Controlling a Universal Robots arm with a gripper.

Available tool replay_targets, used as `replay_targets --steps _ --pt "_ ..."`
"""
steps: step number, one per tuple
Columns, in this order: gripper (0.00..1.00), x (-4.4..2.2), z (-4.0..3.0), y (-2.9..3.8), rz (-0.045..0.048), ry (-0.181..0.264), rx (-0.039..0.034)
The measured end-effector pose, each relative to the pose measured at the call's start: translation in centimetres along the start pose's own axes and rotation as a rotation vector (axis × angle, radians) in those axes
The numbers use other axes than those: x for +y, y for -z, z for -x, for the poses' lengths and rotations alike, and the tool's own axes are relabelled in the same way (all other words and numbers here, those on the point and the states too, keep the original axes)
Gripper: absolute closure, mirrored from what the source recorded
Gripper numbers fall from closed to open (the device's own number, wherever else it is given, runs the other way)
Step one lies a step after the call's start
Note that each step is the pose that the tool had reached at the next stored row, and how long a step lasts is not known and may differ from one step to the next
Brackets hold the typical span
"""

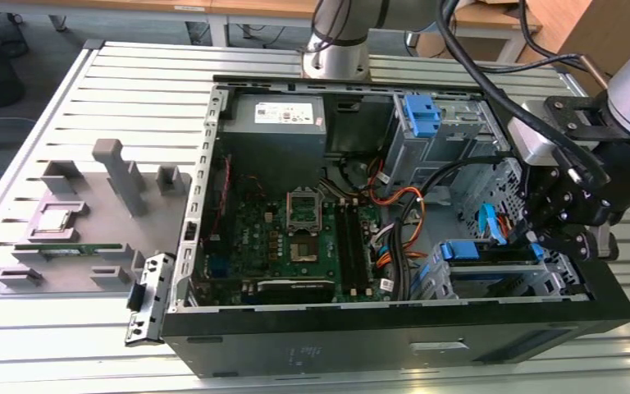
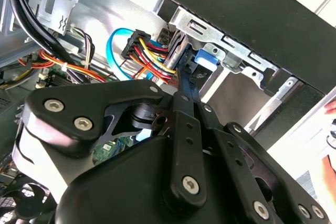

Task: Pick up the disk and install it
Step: 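Insert the second disk wire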

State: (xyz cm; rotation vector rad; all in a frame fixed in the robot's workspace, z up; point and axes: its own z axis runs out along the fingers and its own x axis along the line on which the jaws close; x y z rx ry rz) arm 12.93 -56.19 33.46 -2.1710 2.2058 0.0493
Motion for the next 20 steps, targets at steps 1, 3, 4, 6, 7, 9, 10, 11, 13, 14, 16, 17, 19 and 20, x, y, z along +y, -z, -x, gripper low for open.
replay_targets --steps 1,3,4,6,7,9,10,11,13,14,16,17,19,20 --pt "0.89 0.0 0.0 -0.01 0.0 0.0 0.0001" --pt "0.89 0.0 0.0 -0.01 0.0 0.0 0.0003" --pt "0.89 0.0 0.0 -0.01 0.0 0.0 0.0003" --pt "0.89 0.0 -0.01 -0.13 -0.0001 0.0 0.0003" --pt "0.89 0.0 -0.01 -0.16 -0.0001 0.0 0.0006" --pt "0.89 0.0 -0.01 -0.17 -0.0001 0.0 0.0006" --pt "0.89 0.0 -0.01 -0.19 -0.0001 0.0 0.0004" --pt "0.89 0.0 -0.01 -0.2 0.0 0.0 0.0003" --pt "0.89 0.0 -0.01 -0.22 0.0 0.0 0.0004" --pt "0.89 0.0 -0.01 -0.23 0.0 0.0 0.0005" --pt "0.89 0.0 -0.01 -0.23 0.0 0.0 0.0004" --pt "0.89 0.0 -0.01 -0.24 0.0 0.0 0.0003" --pt "0.89 0.0 -0.01 -0.25 0.0 0.0 0.0003" --pt "0.89 0.0 -0.01 -0.22 0.0 0.0 -0.0001"
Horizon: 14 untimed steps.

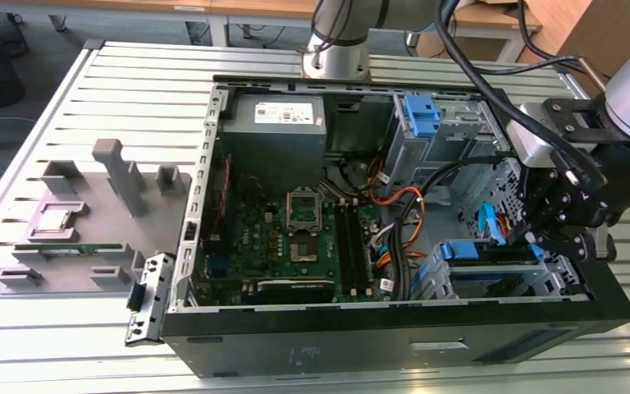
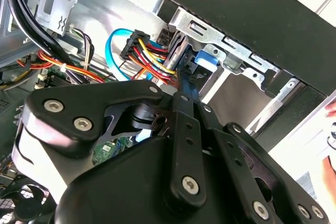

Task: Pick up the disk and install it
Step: 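Insert the second disk wire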

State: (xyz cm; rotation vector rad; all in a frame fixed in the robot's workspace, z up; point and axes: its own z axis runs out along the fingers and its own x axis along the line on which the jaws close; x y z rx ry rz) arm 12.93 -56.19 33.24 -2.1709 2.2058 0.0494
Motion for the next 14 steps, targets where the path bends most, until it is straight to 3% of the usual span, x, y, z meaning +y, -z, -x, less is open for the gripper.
replay_targets --steps 2,10,14 --pt "0.89 0.0 0.02 0.24 0.0 0.0 -0.0011" --pt "0.89 -0.02 0.15 2.69 0.0 0.0 0.0003" --pt "0.89 -0.01 0.16 2.78 0.0 0.0 -0.0007"
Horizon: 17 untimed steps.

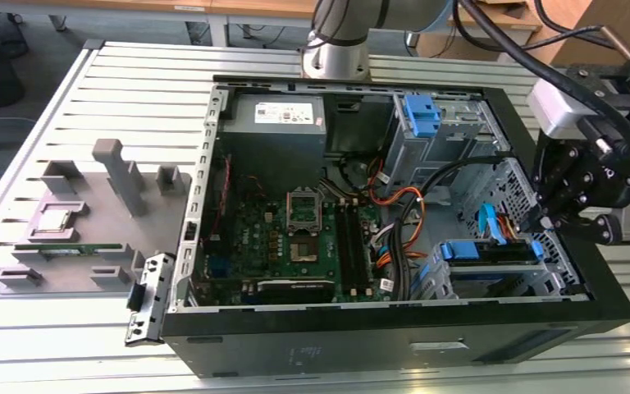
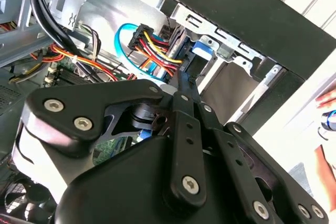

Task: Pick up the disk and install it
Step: 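Insert the second disk wire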

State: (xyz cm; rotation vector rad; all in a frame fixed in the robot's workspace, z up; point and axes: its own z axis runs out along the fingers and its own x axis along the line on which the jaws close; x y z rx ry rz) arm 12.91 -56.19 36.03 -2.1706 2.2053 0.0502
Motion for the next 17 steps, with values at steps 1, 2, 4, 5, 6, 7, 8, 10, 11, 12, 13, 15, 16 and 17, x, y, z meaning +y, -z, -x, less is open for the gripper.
replay_targets --steps 1,2,4,5,6,7,8,10,11,12,13,15,16,17 --pt "0.89 0.09 0.0 0.0 -0.0001 0.0 -0.0015" --pt "0.89 0.46 -0.01 0.0 -0.0014 0.0 -0.0018" --pt "0.89 1.27 -0.02 -0.03 -0.0046 0.0 -0.0027" --pt "0.89 1.74 -0.03 -0.05 -0.0063 0.0 -0.0029" --pt "0.89 2.14 -0.04 -0.06 -0.0075 0.0 -0.0029" --pt "0.89 2.52 -0.04 -0.08 -0.0085 0.0 -0.0029" --pt "0.89 2.82 -0.05 -0.09 -0.0092 0.0 -0.0029" --pt "0.89 2.96 -0.06 -0.09 -0.0094 0.0 -0.0029" --pt "0.89 2.96 -0.06 -0.09 -0.0094 0.0 -0.0029" --pt "0.89 2.96 -0.06 -0.09 -0.0095 0.0 -0.0029" --pt "0.89 2.96 -0.06 -0.09 -0.0095 0.0 -0.0029" --pt "0.89 2.96 -0.04 0.06 -0.0094 0.0 -0.0025" --pt "0.89 2.96 -0.04 0.09 -0.0095 0.0 -0.0027" --pt "0.89 2.96 -0.04 0.09 -0.0095 0.0 -0.0029"
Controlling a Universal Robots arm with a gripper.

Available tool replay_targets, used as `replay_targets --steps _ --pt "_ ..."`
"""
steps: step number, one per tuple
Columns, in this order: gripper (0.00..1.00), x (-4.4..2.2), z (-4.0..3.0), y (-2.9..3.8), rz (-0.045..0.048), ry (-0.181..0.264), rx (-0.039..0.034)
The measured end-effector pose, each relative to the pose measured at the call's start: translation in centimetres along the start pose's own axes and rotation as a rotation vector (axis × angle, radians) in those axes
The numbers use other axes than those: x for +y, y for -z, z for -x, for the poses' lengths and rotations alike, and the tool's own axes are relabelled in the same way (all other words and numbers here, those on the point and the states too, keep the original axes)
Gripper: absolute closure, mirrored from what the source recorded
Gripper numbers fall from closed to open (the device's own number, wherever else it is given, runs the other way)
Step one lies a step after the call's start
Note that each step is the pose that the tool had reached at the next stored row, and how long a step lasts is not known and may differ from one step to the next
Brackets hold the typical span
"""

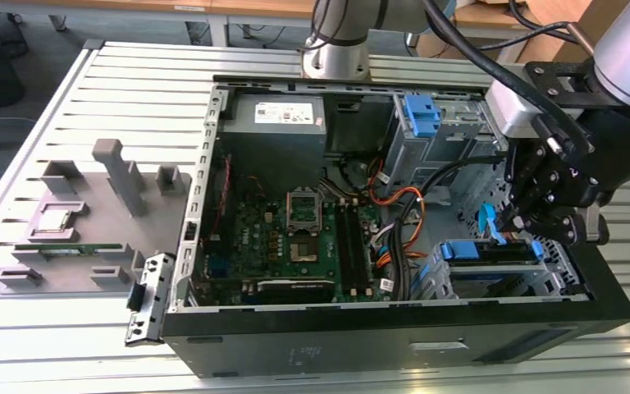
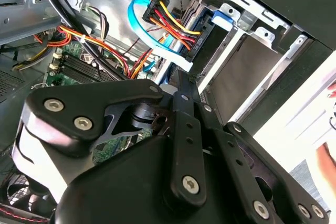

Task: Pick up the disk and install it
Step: 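Insert the second disk wire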

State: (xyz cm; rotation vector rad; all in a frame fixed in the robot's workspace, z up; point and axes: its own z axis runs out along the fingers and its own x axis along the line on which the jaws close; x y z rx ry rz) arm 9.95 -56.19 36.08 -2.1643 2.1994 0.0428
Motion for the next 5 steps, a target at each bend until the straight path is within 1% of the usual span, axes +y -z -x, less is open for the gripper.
replay_targets --steps 5 --pt "0.89 0.0 0.0 0.04 0.0 0.0 0.0"
